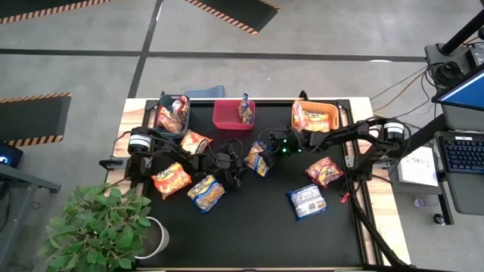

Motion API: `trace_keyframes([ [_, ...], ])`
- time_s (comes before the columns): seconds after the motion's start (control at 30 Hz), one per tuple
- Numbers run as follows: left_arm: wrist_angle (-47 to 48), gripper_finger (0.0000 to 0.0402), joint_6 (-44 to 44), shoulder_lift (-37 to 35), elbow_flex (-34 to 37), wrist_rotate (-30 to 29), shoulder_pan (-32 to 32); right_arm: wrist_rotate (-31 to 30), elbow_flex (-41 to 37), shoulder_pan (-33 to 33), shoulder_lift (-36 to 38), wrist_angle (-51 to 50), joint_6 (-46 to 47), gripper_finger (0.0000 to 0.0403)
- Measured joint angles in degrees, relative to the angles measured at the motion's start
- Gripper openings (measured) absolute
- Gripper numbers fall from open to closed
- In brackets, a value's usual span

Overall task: Sort Maruchan noodles
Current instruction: Put the blue noodle pack into the pink bin

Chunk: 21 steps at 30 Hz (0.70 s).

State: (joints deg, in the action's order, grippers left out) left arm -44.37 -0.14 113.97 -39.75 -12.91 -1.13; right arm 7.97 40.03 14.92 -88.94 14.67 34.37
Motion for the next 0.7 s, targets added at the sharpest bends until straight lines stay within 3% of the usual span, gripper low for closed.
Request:
trace_keyframes([
  [0.3, 3.58, 0.0074, 0.02, -4.52, 0.09, 0.32, 0.02, 0.01, -0.13, -0.02, 5.36, -1.54, -10.29, 0.0089],
  [0.7, 11.10, 0.0074, 0.57, -18.49, 0.15, 3.10, 0.02, -0.03, -0.13, -0.03, 11.52, -2.51, -27.99, 0.0084],
])
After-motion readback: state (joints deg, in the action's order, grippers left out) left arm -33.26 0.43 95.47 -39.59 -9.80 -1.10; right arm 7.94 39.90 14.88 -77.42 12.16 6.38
